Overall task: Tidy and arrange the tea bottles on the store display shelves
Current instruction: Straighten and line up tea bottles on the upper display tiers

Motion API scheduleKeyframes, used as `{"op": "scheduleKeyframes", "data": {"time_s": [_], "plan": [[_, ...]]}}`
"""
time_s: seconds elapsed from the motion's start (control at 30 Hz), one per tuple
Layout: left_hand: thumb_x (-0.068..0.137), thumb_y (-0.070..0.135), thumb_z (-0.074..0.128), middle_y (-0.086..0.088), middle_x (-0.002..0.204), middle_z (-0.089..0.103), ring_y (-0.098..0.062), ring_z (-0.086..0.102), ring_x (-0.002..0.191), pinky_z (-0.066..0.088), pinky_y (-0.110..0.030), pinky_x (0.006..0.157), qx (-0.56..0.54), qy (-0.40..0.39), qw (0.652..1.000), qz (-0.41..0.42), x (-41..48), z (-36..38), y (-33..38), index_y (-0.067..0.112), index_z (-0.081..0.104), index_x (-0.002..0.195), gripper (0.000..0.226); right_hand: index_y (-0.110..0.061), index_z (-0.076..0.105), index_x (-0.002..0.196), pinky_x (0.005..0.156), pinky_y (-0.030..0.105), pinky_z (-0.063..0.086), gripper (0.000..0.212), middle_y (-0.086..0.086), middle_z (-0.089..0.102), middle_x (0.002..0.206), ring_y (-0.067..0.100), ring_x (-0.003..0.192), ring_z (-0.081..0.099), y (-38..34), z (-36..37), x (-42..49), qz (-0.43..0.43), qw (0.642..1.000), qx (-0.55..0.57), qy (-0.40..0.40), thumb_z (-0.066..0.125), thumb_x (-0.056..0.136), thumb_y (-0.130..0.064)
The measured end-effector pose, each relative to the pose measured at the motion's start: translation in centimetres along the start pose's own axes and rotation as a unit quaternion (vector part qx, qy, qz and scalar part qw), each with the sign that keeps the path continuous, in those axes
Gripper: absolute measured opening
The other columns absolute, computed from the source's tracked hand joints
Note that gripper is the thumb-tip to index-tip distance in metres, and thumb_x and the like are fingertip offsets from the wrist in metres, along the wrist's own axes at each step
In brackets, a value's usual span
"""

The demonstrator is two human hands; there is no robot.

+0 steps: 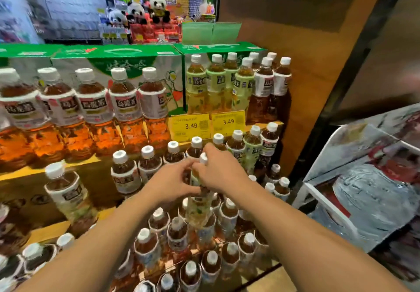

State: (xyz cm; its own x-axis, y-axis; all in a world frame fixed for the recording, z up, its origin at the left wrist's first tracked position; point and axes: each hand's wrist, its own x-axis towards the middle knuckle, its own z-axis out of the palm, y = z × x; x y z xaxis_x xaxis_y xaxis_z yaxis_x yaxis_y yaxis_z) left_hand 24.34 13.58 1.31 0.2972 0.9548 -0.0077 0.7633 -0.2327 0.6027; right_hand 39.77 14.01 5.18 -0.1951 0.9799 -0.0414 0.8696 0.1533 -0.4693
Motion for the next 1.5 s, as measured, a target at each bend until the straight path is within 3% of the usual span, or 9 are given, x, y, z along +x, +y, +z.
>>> {"op": "scheduleKeyframes", "data": {"time_s": [0.1, 0.17, 0.27, 0.33, 0.53, 0.8, 1.03, 1.13, 1.5], "plan": [[0.060, 0.050, 0.072, 0.004, 0.115, 0.067, -0.014, 0.063, 0.097, 0.046, -0.025, 0.083, -0.070, -0.005, 0.998, -0.008, 3.9, -0.6, 0.8, 0.033, 0.064, 0.122, 0.064, -0.013, 0.045, 0.129, 0.068, 0.034, 0.040, 0.042, 0.017, 0.062, 0.119, 0.036, 0.103, 0.061, 2.7, -1.8, 2.1, -0.006, 1.000, 0.014, -0.002, 0.056, 0.099, -0.040], [0.070, 0.039, 0.068, -0.001, 0.112, 0.067, -0.019, 0.064, 0.098, 0.046, -0.028, 0.082, -0.139, 0.065, 0.988, -0.034, 6.3, -0.9, 0.7, 0.032, 0.069, 0.114, 0.045, -0.013, 0.045, 0.132, 0.069, 0.034, 0.042, 0.046, 0.017, 0.061, 0.122, 0.036, 0.104, 0.062, 4.0, -2.8, 3.5, -0.010, 1.000, 0.020, -0.006, 0.057, 0.099, -0.042], [0.079, 0.040, 0.072, -0.007, 0.120, 0.057, -0.025, 0.058, 0.110, 0.049, -0.036, 0.090, 0.033, 0.193, 0.976, -0.092, 8.9, -0.7, 0.9, 0.030, 0.056, 0.131, 0.055, -0.012, 0.045, 0.132, 0.074, 0.036, 0.046, 0.048, 0.018, 0.062, 0.123, 0.036, 0.107, 0.061, 5.2, -3.5, 5.1, -0.030, 0.999, 0.015, -0.025, 0.057, 0.098, -0.044], [0.079, 0.045, 0.072, -0.010, 0.125, 0.054, -0.029, 0.056, 0.114, 0.049, -0.040, 0.092, 0.142, 0.146, 0.970, -0.133, 9.9, -0.1, 1.5, 0.029, 0.044, 0.141, 0.069, -0.011, 0.044, 0.132, 0.073, 0.036, 0.046, 0.048, 0.017, 0.062, 0.122, 0.036, 0.108, 0.061, 5.6, -3.7, 5.7, -0.045, 0.998, 0.005, -0.046, 0.057, 0.099, -0.043], [0.085, 0.036, 0.067, -0.010, 0.108, 0.062, -0.029, 0.058, 0.097, 0.047, -0.037, 0.075, 0.278, 0.082, 0.945, -0.150, 10.9, 0.2, 2.9, 0.016, 0.052, 0.109, 0.034, -0.011, 0.045, 0.130, 0.071, 0.035, 0.045, 0.049, 0.017, 0.061, 0.122, 0.034, 0.104, 0.060, 6.1, -4.2, 6.6, -0.070, 0.995, -0.009, -0.070, 0.056, 0.098, -0.046], [0.091, 0.046, 0.046, -0.009, 0.095, 0.063, -0.032, 0.061, 0.082, 0.054, -0.042, 0.069, 0.283, 0.180, 0.930, -0.152, 6.1, -1.0, 5.4, 0.015, 0.042, 0.103, 0.034, -0.011, 0.043, 0.133, 0.070, 0.034, 0.042, 0.049, 0.018, 0.061, 0.125, 0.036, 0.108, 0.060, 5.4, -4.0, 6.7, -0.089, 0.994, -0.038, -0.054, 0.057, 0.098, -0.043], [0.093, 0.052, 0.048, 0.001, 0.075, 0.052, -0.019, 0.052, 0.064, 0.044, -0.034, 0.054, 0.314, 0.211, 0.912, -0.159, 1.0, -5.0, 6.8, 0.018, 0.040, 0.095, 0.035, -0.011, 0.040, 0.131, 0.076, 0.038, 0.046, 0.046, 0.019, 0.062, 0.122, 0.039, 0.110, 0.059, 2.8, -2.7, 8.0, -0.094, 0.994, -0.039, -0.042, 0.057, 0.099, -0.038], [0.091, 0.052, 0.047, 0.001, 0.071, 0.054, -0.019, 0.053, 0.063, 0.051, -0.036, 0.057, 0.314, 0.222, 0.908, -0.164, -1.1, -5.7, 5.8, 0.020, 0.041, 0.090, 0.033, -0.011, 0.040, 0.132, 0.078, 0.042, 0.053, 0.044, 0.019, 0.062, 0.120, 0.038, 0.108, 0.061, 1.8, -1.7, 8.8, -0.092, 0.994, -0.041, -0.034, 0.057, 0.100, -0.036], [0.090, 0.043, 0.052, -0.003, 0.064, 0.051, -0.026, 0.050, 0.060, 0.039, -0.035, 0.052, 0.291, 0.279, 0.882, -0.243, -9.0, -8.8, -0.3, 0.015, 0.042, 0.087, 0.029, -0.010, 0.042, 0.126, 0.070, 0.038, 0.046, 0.037, 0.022, 0.064, 0.114, 0.040, 0.103, 0.061, 1.4, 2.4, 11.4, -0.064, 0.993, -0.095, -0.035, 0.057, 0.100, -0.031]]}}
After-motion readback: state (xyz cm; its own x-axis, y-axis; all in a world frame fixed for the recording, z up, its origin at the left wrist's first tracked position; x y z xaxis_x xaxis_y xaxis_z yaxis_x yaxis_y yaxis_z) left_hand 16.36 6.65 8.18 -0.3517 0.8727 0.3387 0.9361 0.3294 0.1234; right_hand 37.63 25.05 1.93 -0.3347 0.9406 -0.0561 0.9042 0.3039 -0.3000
